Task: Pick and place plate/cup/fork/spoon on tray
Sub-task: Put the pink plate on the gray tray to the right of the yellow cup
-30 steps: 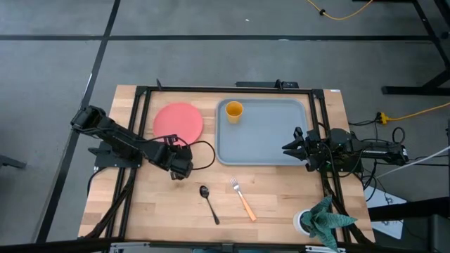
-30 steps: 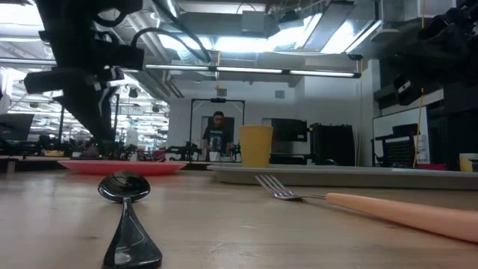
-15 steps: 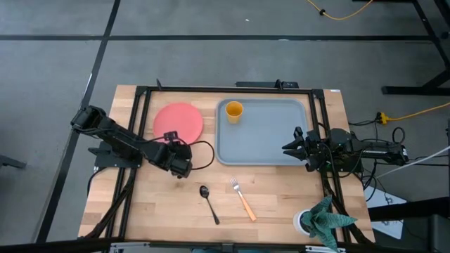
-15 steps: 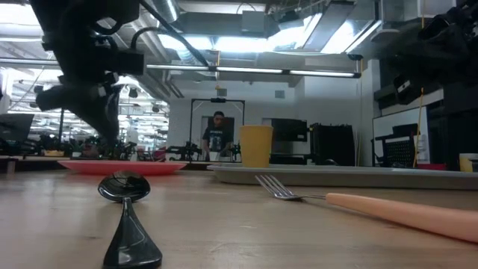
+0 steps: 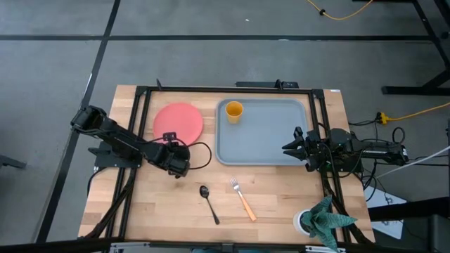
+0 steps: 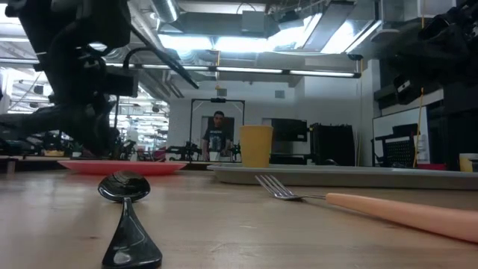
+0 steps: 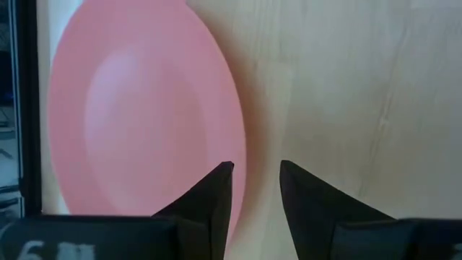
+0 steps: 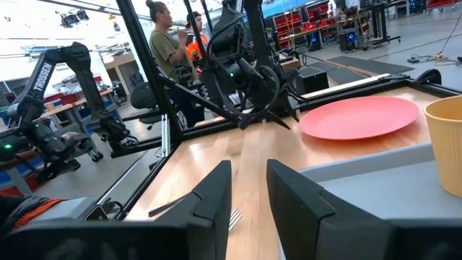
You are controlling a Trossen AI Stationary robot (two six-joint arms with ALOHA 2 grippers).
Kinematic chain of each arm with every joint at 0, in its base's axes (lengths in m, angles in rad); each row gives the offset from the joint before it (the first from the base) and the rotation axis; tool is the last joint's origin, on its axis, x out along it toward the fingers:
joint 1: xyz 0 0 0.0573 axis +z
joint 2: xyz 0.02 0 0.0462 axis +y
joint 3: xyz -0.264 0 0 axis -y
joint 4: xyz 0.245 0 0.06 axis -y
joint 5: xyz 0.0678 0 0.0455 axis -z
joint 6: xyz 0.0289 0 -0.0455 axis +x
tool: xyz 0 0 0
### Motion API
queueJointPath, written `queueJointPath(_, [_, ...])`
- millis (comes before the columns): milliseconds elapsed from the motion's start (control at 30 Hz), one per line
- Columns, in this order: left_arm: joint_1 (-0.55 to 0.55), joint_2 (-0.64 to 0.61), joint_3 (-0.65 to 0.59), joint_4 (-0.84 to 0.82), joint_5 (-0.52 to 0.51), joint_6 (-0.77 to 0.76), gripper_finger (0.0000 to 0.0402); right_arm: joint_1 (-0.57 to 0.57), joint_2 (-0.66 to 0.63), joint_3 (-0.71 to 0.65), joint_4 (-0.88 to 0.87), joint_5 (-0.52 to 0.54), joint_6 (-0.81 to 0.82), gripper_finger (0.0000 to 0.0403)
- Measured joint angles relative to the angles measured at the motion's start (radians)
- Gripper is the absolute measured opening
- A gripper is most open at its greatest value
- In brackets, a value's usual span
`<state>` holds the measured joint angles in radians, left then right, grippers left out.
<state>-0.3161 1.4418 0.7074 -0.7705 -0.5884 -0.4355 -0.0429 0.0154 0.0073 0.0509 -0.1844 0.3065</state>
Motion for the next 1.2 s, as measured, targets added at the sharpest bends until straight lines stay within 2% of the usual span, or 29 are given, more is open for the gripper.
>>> queueJointPath(367, [0.0, 0.0, -0.086, 0.066, -0.009, 0.001, 0.011, 0.0, 0.0, 0.0, 0.0, 0.0, 0.0, 0.0094])
queueJointPath(633, [0.018, 0.0, -0.139, 0.12, -0.131, 0.002, 0.011, 0.0, 0.0, 0.0, 0.0, 0.0, 0.0, 0.0094])
queueJointPath(833, [0.084, 0.0, -0.177, 0.165, -0.067, 0.027, 0.011, 0.0, 0.0, 0.0, 0.0, 0.0, 0.0, 0.0094])
queueJointPath(1033, [0.125, -0.002, -0.196, 0.226, -0.075, 0.057, 0.0109, 0.0, 0.0, 0.0, 0.0, 0.0, 0.003, 0.0094])
queueJointPath(1133, [0.134, -0.001, -0.198, 0.248, -0.076, 0.054, 0.0093, 0.0, 0.0, 0.0, 0.0, 0.0, 0.004, 0.0094])
queueJointPath(1200, [0.135, -0.001, -0.198, 0.258, -0.065, 0.052, 0.0068, 0.0, 0.0, 0.0, 0.0, 0.0, 0.004, 0.0094])
